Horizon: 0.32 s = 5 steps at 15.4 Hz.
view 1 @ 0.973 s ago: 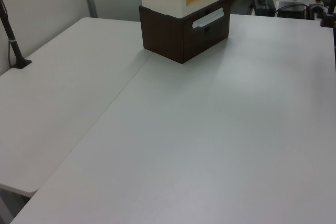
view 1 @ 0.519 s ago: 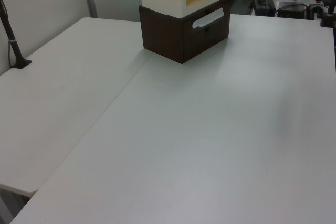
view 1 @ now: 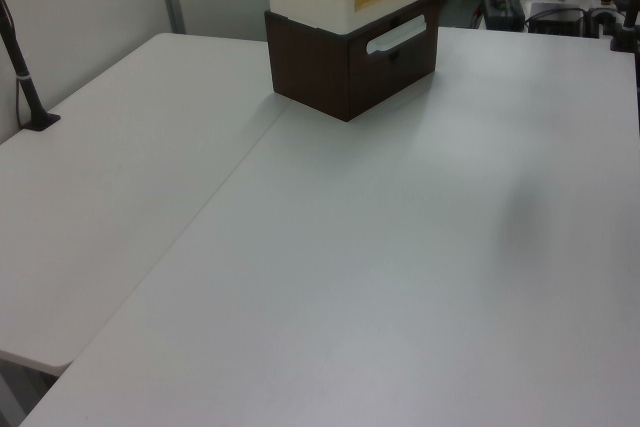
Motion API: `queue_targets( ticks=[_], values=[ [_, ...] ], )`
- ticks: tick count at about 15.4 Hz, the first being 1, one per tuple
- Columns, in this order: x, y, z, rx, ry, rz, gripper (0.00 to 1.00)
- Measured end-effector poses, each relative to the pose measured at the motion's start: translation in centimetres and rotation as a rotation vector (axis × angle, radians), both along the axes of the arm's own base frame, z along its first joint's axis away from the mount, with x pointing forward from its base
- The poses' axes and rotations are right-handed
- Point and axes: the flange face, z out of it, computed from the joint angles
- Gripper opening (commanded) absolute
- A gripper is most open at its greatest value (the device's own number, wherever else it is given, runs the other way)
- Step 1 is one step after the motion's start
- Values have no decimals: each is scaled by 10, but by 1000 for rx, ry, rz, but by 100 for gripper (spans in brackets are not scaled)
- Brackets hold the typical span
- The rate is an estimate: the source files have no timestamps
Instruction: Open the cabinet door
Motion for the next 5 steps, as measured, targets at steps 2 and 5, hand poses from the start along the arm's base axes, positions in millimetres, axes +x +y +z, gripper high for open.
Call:
queue_targets(
  ticks=[2,5],
  values=[
    [3,-2,-5,-23,9,22,100],
    [5,-3,-10,-43,21,24,100]
  ],
)
